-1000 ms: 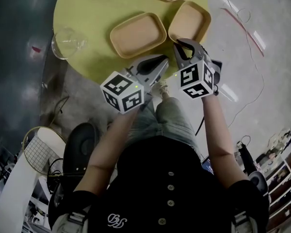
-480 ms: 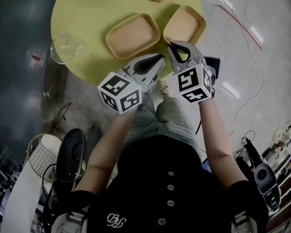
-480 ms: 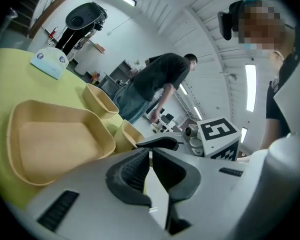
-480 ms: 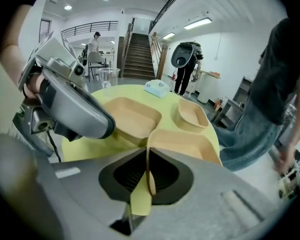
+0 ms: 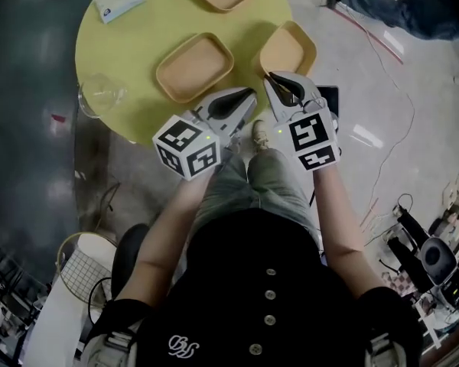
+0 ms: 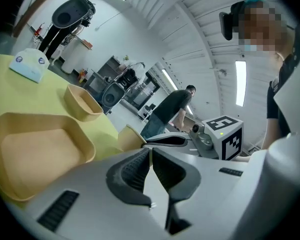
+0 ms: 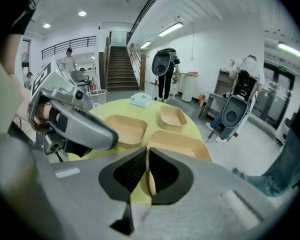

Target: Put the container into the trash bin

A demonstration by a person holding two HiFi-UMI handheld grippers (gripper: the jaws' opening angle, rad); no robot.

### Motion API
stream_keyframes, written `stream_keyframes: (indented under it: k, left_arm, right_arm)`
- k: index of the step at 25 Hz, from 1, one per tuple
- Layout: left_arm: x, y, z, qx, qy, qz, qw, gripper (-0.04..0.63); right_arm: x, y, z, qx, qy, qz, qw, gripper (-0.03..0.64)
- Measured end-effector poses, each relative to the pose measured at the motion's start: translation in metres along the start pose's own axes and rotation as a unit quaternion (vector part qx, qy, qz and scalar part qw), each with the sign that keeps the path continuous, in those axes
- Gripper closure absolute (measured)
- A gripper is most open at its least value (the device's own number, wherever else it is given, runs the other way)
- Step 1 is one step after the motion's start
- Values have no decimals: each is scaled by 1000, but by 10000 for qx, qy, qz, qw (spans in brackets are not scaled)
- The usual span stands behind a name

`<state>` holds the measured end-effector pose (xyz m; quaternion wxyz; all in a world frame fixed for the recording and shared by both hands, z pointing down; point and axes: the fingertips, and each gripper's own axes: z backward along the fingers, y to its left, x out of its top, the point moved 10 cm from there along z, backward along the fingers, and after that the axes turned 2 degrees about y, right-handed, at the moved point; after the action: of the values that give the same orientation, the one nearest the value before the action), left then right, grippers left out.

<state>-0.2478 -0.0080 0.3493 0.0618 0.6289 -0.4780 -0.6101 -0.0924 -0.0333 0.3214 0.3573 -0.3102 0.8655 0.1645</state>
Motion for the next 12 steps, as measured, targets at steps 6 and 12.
stream_keyframes:
  k: [6,12]
  left_arm:
    - [5,-19,-17,-154,73,-161,9997,566]
    - [2,-33,-38,-236,160,-346,9990,566]
  right_arm:
    - [-8,-11,25,-262,-231,-149,9993,597]
    - [-26,-27,45,-427,-450,-392,9973,597]
